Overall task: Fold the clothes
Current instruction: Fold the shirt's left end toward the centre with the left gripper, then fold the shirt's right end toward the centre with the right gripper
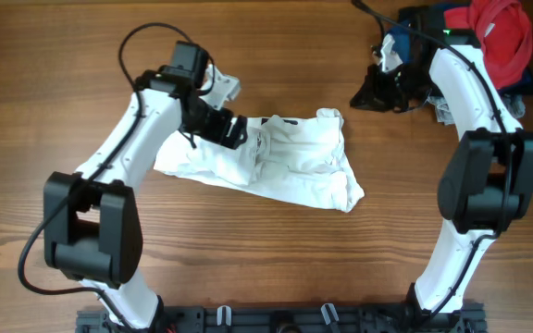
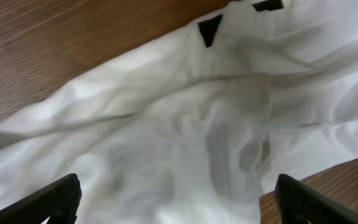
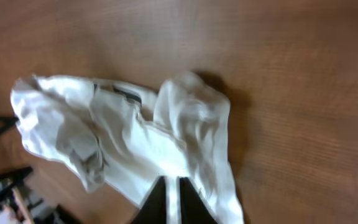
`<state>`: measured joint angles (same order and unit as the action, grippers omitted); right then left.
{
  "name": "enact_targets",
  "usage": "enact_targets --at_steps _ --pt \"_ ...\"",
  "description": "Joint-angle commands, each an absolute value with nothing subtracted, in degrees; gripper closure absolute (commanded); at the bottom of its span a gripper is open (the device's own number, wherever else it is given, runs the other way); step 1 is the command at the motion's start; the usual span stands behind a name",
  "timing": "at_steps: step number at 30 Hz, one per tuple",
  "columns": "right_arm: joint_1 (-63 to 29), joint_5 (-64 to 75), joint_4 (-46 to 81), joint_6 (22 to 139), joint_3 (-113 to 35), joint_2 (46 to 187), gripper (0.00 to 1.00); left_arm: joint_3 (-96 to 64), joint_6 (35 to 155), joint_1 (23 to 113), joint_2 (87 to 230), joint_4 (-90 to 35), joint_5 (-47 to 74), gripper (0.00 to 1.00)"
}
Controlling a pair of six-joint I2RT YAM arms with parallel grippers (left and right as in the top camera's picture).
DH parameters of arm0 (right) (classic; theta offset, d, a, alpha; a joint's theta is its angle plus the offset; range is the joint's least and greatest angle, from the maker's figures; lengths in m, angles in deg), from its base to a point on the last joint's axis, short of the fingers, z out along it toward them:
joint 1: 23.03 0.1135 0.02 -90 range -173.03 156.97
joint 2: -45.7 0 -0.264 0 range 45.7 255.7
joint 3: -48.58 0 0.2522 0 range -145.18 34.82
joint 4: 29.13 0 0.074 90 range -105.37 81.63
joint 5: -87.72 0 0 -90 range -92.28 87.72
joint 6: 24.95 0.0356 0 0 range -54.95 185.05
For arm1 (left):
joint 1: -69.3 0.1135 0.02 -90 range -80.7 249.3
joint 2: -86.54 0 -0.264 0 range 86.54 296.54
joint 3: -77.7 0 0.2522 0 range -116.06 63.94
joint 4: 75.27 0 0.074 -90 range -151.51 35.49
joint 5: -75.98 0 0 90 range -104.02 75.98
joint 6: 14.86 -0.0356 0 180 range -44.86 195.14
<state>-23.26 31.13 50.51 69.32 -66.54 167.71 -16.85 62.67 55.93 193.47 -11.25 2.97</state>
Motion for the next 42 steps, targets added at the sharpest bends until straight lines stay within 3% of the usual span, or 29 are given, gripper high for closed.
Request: enact_targets --at_steps 1,7,17,25,32,34,37,38,42 --pt "-21.34 29.27 52.83 67.57 -65.29 168.00 0.77 -17.97 65.34 60.70 193.08 -11.71 2.84 0.00" --pt "-16.75 26.21 51.52 68.55 -58.32 168.06 0.50 -20.29 67.09 70.34 190.83 -11.10 2.86 0.00" --pt "-15.15 8.90 46.91 75.92 -49.36 168.06 0.41 -20.35 67.02 76.61 190.26 -10.20 2.84 0.00" --pt "-12.61 9.99 39.61 74.00 -41.01 168.09 0.29 -20.35 67.04 76.61 190.30 -9.92 2.84 0.00" --pt "-5.55 10.93 32.70 74.85 -32.81 168.11 0.28 -20.35 67.04 76.61 190.35 -9.35 2.84 0.00" --pt "-4.00 7.41 30.93 80.07 -32.16 168.11 0.39 -20.35 67.04 76.59 190.35 -9.33 2.84 0.00" --pt "-2.60 5.58 28.85 83.29 -32.16 168.11 0.86 -20.35 67.04 76.59 190.35 -9.31 2.84 0.00" --pt "-2.56 5.60 28.40 84.14 -32.16 168.11 0.96 -20.35 67.04 76.59 190.37 -9.31 2.84 0.00" --pt "-3.78 4.94 27.35 86.96 -32.22 168.06 0.96 -20.35 67.02 76.61 190.37 -9.33 2.84 0.00"
